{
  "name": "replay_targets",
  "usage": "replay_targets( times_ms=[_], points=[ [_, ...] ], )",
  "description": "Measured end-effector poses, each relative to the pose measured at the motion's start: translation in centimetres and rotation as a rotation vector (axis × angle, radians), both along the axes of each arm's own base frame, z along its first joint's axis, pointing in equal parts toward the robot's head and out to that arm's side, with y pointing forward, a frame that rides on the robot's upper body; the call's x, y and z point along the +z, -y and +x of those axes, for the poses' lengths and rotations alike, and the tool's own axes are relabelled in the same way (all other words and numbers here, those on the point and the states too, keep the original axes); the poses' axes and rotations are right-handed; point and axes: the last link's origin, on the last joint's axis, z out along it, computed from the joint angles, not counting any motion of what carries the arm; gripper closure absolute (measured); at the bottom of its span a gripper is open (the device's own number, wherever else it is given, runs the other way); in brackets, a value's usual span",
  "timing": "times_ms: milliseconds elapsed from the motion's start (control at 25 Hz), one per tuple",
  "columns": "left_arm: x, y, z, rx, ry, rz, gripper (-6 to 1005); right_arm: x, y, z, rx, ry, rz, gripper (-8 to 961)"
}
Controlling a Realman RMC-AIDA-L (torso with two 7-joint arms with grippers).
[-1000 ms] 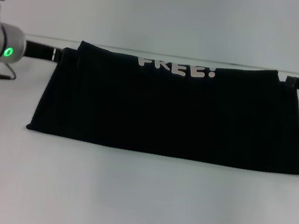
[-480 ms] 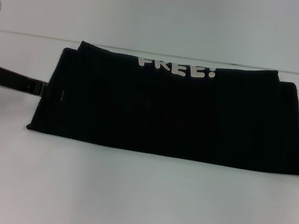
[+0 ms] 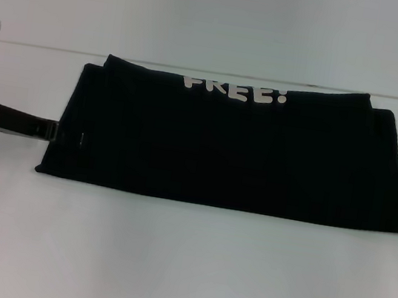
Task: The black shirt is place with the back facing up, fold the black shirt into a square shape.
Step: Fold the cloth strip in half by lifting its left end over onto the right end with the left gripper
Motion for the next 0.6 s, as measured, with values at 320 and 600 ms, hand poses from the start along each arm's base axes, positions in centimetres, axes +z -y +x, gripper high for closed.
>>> replay_targets(
  times_ms=[320,600],
  points=[
    [-0.66,-0.06,-0.20,0.011,0.002,0.000,141,-0.44,-0.20,-0.06,-0.001,0.017,-0.006,311],
    [-0.67,0.22,-0.32,0.001,-0.014,-0.029,144,-0.50,0.06,0.23,-0.010,0.016,-0.008,311]
  ],
)
